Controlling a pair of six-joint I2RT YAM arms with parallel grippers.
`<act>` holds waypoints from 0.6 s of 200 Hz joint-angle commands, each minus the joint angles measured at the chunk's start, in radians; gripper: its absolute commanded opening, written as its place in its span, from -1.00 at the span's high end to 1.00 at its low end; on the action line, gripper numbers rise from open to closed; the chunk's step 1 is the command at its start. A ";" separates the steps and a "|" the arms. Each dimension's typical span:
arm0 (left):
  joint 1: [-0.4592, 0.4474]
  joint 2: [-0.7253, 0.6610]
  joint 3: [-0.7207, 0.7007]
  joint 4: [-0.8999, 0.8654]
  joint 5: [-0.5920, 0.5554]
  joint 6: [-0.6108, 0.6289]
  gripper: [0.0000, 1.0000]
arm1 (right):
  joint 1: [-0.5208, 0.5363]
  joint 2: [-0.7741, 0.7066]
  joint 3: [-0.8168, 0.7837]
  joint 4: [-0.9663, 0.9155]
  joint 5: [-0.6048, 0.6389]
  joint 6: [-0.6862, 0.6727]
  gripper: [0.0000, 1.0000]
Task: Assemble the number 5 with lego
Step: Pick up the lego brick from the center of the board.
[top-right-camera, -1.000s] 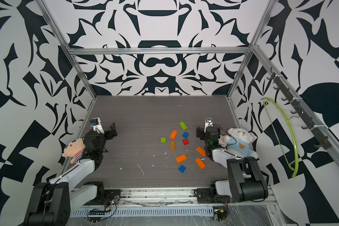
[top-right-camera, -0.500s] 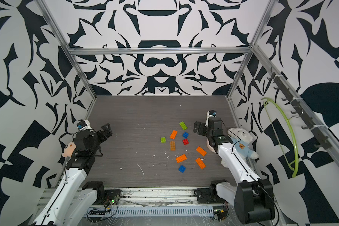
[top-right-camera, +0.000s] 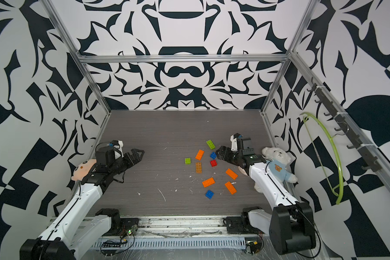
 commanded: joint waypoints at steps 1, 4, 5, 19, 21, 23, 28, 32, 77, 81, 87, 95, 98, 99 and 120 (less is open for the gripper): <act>-0.033 0.029 0.040 -0.064 0.039 0.029 -0.98 | 0.014 -0.029 0.020 -0.044 -0.004 0.027 -0.59; -0.038 0.034 0.041 -0.066 0.039 0.029 -0.98 | 0.017 -0.030 0.021 -0.046 -0.004 0.028 -0.59; -0.042 0.035 0.042 -0.067 0.038 0.029 -0.98 | 0.018 -0.030 0.021 -0.046 -0.003 0.028 -0.59; -0.078 0.048 0.043 -0.069 0.023 0.026 -0.98 | 0.037 -0.028 0.023 -0.047 0.003 0.035 -0.57; -0.083 0.049 0.044 -0.069 0.019 0.024 -0.98 | 0.042 -0.026 0.024 -0.048 0.006 0.036 -0.57; -0.089 0.051 0.044 -0.069 0.015 0.024 -0.98 | 0.044 -0.025 0.025 -0.048 0.008 0.038 -0.57; -0.103 0.055 0.045 -0.070 0.007 0.023 -0.99 | 0.055 -0.020 0.029 -0.050 0.015 0.040 -0.57; -0.114 0.058 0.047 -0.071 0.001 0.023 -0.99 | 0.061 -0.017 0.030 -0.051 0.019 0.041 -0.57; -0.193 0.110 0.071 -0.074 -0.023 0.021 -0.99 | 0.200 0.063 0.087 -0.075 0.115 0.057 -0.52; -0.200 0.118 0.073 -0.074 -0.025 0.020 -0.98 | 0.216 0.071 0.092 -0.076 0.125 0.058 -0.52; -0.211 0.129 0.079 -0.074 -0.026 0.018 -0.98 | 0.239 0.085 0.101 -0.075 0.138 0.060 -0.52; -0.226 0.144 0.085 -0.071 -0.028 0.018 -0.99 | 0.269 0.105 0.113 -0.075 0.157 0.065 -0.52; -0.231 0.149 0.087 -0.071 -0.030 0.018 -0.98 | 0.278 0.112 0.117 -0.075 0.164 0.067 -0.52; -0.234 0.151 0.088 -0.071 -0.031 0.018 -0.99 | 0.281 0.115 0.118 -0.075 0.166 0.068 -0.52; -0.264 0.187 0.105 -0.069 -0.055 0.021 -0.98 | 0.347 0.165 0.142 -0.066 0.207 0.081 -0.46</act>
